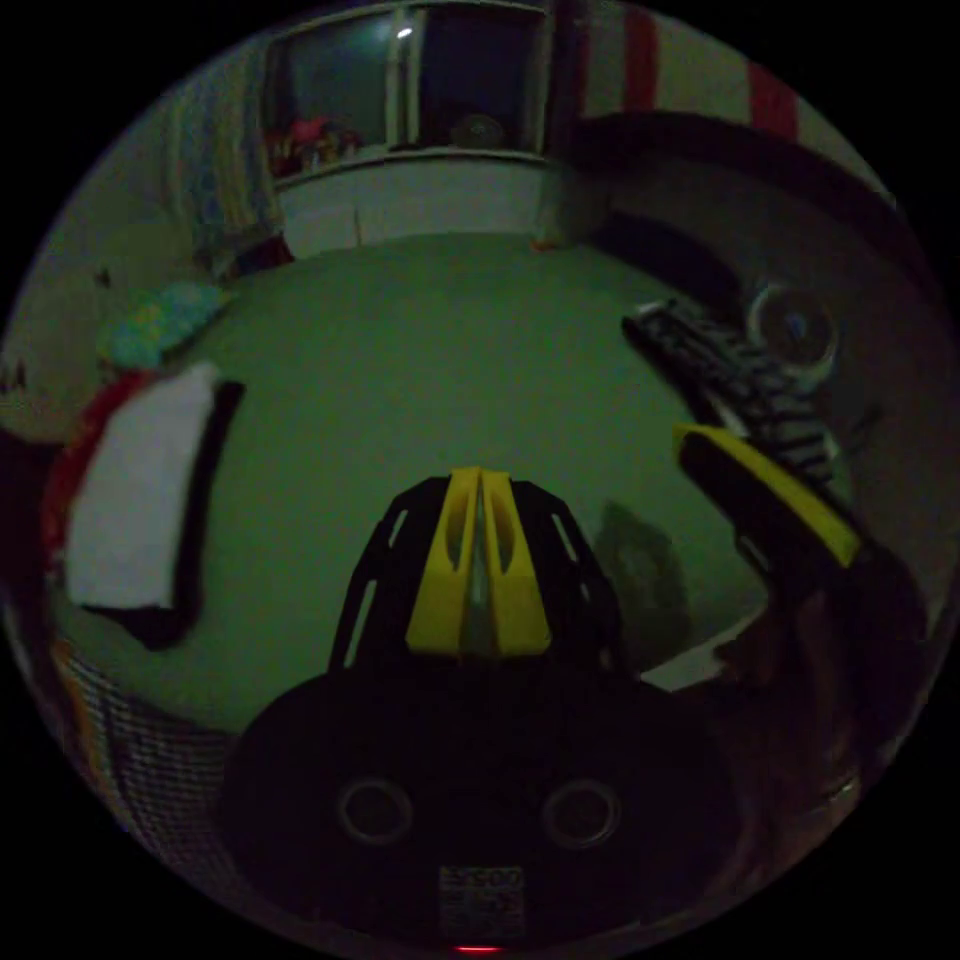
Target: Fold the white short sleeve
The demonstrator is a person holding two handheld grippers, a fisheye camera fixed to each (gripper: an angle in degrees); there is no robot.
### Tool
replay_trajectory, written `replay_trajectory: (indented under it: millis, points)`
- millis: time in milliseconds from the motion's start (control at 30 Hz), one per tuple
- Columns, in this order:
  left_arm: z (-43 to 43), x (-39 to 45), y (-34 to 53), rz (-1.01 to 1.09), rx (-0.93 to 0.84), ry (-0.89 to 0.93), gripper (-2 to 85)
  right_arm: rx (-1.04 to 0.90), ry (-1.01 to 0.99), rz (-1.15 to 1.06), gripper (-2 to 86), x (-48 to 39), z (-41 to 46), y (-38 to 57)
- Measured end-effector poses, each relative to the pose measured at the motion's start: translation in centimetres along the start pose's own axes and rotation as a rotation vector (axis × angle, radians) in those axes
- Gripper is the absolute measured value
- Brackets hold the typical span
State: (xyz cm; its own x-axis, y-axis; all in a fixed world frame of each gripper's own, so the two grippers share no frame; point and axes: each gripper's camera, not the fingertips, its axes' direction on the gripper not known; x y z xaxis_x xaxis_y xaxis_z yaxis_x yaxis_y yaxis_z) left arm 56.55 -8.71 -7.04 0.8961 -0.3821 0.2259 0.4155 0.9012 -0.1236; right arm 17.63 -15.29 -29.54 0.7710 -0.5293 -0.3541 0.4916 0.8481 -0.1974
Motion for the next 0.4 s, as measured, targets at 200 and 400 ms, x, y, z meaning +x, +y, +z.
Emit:
replay_trajectory:
  millis: [200, 400]
  points:
    - [6.1, 7.8, -0.4, -0.009, -0.073, 0.117, -0.4, -0.135, 0.064, 0.055, -1.2, 4.7, -0.2, 1.3]
    - [11.5, 17.0, 0.0, 0.052, -0.122, 0.080, -0.4, -0.191, 0.030, 0.057, -1.2, 7.2, -1.5, 2.9]
